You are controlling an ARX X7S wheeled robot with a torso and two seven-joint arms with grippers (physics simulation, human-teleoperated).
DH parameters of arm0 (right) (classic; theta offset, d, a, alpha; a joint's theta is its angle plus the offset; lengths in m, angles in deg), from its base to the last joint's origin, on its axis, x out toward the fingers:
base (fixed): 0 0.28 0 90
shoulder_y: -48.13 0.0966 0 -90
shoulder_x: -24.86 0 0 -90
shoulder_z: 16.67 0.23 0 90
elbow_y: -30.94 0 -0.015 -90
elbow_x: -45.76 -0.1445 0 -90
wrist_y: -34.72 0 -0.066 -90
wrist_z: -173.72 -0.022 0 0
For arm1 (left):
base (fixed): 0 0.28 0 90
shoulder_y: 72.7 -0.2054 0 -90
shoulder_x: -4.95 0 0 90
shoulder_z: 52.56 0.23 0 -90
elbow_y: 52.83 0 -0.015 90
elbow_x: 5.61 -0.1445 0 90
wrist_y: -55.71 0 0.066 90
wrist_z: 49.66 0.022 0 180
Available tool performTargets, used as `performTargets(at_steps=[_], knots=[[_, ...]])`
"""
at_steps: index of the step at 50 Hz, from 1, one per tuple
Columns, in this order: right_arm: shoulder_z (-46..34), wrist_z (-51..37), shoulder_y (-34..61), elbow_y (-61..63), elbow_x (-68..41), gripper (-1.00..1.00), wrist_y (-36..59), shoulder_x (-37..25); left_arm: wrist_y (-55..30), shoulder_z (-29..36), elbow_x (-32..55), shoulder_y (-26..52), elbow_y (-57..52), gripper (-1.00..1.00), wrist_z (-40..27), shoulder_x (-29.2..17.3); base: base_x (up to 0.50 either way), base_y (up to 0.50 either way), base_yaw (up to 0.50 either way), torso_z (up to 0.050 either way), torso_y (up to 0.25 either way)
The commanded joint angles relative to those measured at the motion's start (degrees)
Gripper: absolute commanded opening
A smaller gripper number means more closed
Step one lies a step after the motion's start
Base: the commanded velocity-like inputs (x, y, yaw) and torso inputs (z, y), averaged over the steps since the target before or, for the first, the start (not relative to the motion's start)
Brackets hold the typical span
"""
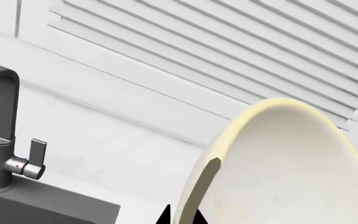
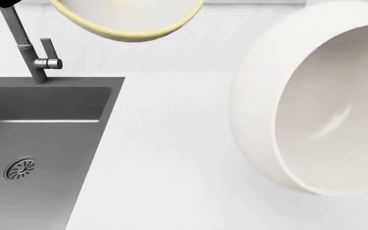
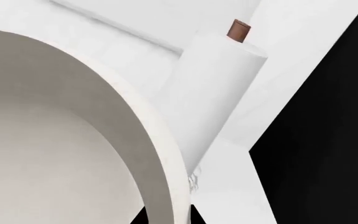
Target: Stack the bowls in the sink.
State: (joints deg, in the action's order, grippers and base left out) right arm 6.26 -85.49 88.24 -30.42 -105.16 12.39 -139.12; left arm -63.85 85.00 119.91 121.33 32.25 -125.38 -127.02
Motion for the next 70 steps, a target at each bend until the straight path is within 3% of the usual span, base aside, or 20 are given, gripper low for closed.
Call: performTargets(at_steps=[1, 35, 48, 70], knots=[[2.56, 0.14, 0.26, -0.38, 0.41, -1.00, 0.90, 0.43, 0.05, -0.57, -0.02, 0.83, -0.32, -1.00, -0.31, -1.02, 0.00, 0.00, 0.00, 0.000, 0.000], [4.87, -2.65, -0.31, -1.42, -0.65, -1.00, 4.61, 1.13, 0.14, -1.31, 1.89, 1.00, -2.70, -1.00, -1.23, -3.16, -0.43, 0.03, 0.00, 0.000, 0.000], [7.35, -0.99, -0.52, -1.41, 1.13, -1.00, 7.22, 2.55, 0.94, -1.84, 2.98, 0.41, -4.71, -1.00, -2.35, -4.99, -0.26, 0.46, 0.00, 0.000, 0.000], [9.19, -0.22, -1.60, -0.81, 2.81, -1.00, 8.27, 4.05, 1.26, -2.35, 3.21, 0.03, -5.38, -1.00, -1.97, -7.47, 0.04, 0.50, 0.00, 0.000, 0.000]])
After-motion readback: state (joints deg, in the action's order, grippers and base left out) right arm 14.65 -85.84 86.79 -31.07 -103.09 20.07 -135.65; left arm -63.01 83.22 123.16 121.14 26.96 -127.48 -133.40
